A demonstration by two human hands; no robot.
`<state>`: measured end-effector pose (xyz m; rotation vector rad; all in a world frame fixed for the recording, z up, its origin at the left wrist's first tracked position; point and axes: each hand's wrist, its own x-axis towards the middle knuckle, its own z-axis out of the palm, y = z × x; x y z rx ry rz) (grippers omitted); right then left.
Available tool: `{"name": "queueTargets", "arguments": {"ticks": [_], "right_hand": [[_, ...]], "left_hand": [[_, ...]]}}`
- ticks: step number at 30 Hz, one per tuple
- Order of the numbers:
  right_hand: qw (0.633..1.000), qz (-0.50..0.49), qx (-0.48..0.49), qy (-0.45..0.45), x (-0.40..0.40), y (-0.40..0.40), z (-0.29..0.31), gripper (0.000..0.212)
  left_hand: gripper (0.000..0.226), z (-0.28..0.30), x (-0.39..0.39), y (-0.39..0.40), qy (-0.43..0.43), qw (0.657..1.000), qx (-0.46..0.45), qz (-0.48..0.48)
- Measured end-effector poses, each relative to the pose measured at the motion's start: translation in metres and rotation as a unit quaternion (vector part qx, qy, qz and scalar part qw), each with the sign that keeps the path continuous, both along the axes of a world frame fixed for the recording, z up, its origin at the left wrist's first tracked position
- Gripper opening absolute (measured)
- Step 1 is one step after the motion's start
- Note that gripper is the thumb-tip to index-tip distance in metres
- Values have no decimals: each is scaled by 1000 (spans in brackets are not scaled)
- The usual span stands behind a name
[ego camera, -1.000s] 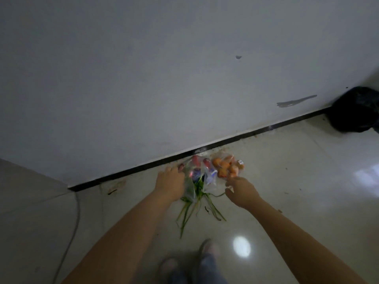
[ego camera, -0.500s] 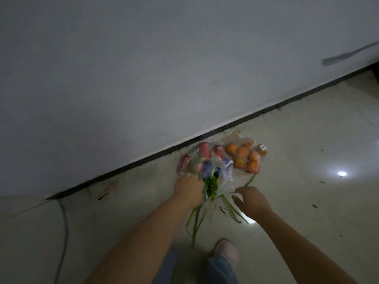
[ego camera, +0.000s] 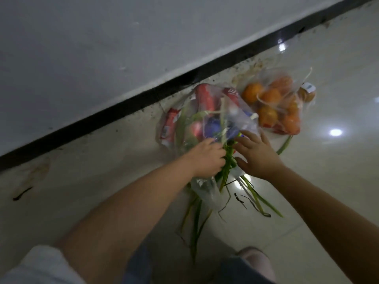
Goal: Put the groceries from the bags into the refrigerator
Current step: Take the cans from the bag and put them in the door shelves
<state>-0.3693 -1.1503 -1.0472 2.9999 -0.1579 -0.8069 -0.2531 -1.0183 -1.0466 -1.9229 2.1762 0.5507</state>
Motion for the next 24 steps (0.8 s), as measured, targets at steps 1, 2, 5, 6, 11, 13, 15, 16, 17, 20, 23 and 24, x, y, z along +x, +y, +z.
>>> {"name": "queueTargets", "arguments": {"ticks": [1, 2, 5, 6, 11, 13, 15, 16, 17, 20, 23, 24], "right_hand": [[1000, 11, 3, -8, -1, -5, -12, 41], [999, 28, -2, -33, -2, -12, -23, 39], [994, 40, -17, -100, -10, -33, -48, 41], [993, 43, -18, -111, -10, -38, -51, 40], [991, -6, -6, -130, 3, -46, -52, 41], [984, -18, 30, -173, 11, -48, -54, 39], [967, -42, 72, -241, 22, -47, -55, 26], [955, -54, 88, -279, 28, -45, -55, 26], [945, -64, 103, -304, 33, -43, -54, 31], [935, -84, 108, -326, 43, -38, -54, 35], [939, -89, 86, -320, 48, -28, -59, 38], [940, -87, 89, -317, 50, -23, -61, 40]], "left_hand": [[28, -7, 5, -2, -49, 995, 54, -73], [33, -13, 9, -1, -69, 987, 93, -116], [33, -29, 33, 0, -119, 981, 82, -128], [32, -26, 42, 2, -147, 981, 52, -117], [53, -33, 69, 9, -176, 968, 170, -62], [50, -34, 70, 19, -172, 974, 127, -72], [30, -39, 69, 28, -158, 980, -30, -119], [23, -48, 67, 33, -117, 975, -121, -145], [21, -55, 63, 36, -68, 971, -167, -159], [19, -69, 63, 44, 5, 964, -187, -189], [22, -71, 73, 56, 40, 967, -126, -218], [19, -71, 75, 61, 29, 970, -99, -219]]}}
